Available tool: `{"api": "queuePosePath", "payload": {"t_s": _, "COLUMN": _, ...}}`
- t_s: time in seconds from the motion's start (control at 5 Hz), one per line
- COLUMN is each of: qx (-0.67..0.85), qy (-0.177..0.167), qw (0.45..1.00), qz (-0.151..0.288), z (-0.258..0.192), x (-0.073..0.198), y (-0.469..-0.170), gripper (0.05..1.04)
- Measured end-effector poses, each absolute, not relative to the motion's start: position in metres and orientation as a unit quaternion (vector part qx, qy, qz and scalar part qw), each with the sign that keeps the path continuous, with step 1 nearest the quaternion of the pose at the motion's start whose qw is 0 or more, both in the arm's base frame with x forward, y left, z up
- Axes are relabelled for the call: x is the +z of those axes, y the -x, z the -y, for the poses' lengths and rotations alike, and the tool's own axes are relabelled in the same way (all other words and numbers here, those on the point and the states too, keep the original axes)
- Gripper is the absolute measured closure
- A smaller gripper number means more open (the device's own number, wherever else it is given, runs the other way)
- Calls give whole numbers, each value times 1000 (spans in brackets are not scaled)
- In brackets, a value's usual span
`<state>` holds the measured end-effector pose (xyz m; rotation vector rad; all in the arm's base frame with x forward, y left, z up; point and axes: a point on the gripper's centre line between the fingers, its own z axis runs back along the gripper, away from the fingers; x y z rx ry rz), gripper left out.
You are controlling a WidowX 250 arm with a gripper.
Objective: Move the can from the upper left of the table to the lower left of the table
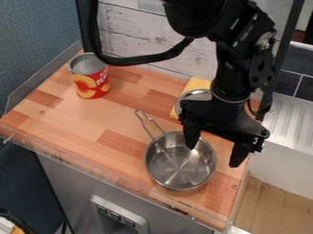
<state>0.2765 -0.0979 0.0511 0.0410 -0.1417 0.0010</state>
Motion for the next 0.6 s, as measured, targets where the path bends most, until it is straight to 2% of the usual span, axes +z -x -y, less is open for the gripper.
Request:
{"api": "queuePosePath", "payload": {"t_s": 0.2, "qx": 1, "qy": -24, "qw": 998, "qz": 58, "z": 97, "x": 44, "y": -274, "gripper": 83}}
{"api": "queuePosePath", "payload": {"t_s": 0.6, "qx": 61, "qy": -17, "qw": 997, "qz": 54, "z": 62, "x": 51, "y": -291, "gripper": 83}}
